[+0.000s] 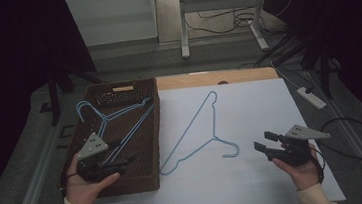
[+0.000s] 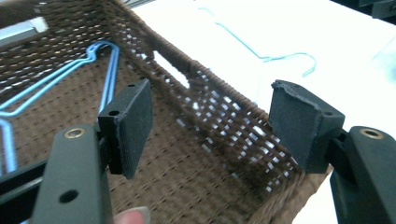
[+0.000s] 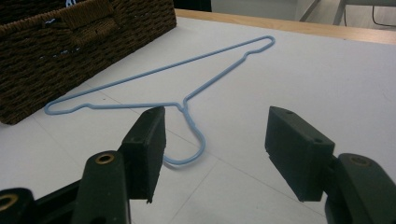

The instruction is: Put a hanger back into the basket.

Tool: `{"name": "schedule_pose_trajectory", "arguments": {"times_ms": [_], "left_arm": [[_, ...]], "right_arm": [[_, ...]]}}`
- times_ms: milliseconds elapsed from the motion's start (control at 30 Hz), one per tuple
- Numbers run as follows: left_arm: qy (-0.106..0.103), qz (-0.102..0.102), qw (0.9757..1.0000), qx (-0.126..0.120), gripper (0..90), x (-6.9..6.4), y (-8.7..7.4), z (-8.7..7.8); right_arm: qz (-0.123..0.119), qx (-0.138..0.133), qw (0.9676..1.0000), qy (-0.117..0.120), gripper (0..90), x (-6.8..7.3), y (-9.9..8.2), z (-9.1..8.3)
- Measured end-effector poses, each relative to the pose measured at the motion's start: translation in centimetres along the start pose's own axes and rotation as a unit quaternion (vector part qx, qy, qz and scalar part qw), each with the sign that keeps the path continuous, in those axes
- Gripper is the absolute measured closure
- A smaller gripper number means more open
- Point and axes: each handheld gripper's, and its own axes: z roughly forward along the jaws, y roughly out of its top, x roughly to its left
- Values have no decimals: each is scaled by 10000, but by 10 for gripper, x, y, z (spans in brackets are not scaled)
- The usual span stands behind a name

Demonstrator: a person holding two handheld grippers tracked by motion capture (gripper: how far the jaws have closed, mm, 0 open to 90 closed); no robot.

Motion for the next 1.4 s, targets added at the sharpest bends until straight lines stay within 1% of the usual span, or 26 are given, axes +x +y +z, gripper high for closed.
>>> {"name": "schedule_pose_trajectory", "arguments": {"times_ms": [33,67,100,167,200,300,333,367,400,433,567,700,800,1033,1167,1233,1267,1300,1333,1367,1400], "left_arm": [[0,0,10000,0,312,0,0,0],[-64,11,10000,-20,313,-3,2,5],[-64,11,10000,-20,314,-3,2,5],[-143,47,9999,-32,315,-10,5,11],[-143,47,9999,-32,315,-10,5,11],[-258,92,9996,-47,316,-18,10,21],[-258,92,9996,-47,316,-18,10,21],[-335,117,9994,-51,316,-23,12,27],[-335,117,9994,-51,316,-23,12,27],[-381,137,9992,-68,317,-27,14,32],[-468,162,9987,-86,319,-32,16,40],[-513,168,9985,-73,320,-35,15,45],[-506,178,9985,-65,320,-36,14,47],[-550,162,9983,-127,320,-34,15,45],[-550,160,9983,-134,320,-32,14,44],[-556,143,9982,-152,320,-31,14,43],[-558,139,9982,-153,320,-31,14,42],[-567,128,9982,-169,320,-30,14,42],[-574,123,9981,-175,320,-30,14,42],[-577,119,9981,-180,320,-30,14,42],[-584,120,9981,-178,320,-30,14,42]], "right_arm": [[0,0,10000,0,390,0,0,0],[-6,7,10000,0,390,0,0,0],[-8,10,10000,-1,390,0,0,0],[-9,8,10000,1,390,1,0,0],[-9,8,10000,1,390,1,0,0],[-19,10,10000,3,390,0,0,1],[-20,12,10000,5,390,0,0,1],[-23,14,10000,2,390,0,0,1],[-22,13,10000,1,390,0,0,1],[-26,7,10000,-1,390,0,0,1],[-26,20,10000,-5,390,0,0,1],[-37,72,10000,-17,390,0,-1,3],[-45,109,9999,-36,390,1,-1,4],[-221,263,9994,-51,390,6,2,7],[-215,474,9986,51,372,7,5,13],[-276,670,9973,78,364,9,8,20],[-349,816,9960,62,364,11,10,24],[-378,903,9952,88,380,12,12,28],[-443,1054,9933,186,410,14,15,33],[-468,1147,9921,207,413,16,17,37],[-515,1273,9903,199,433,18,18,42]]}}
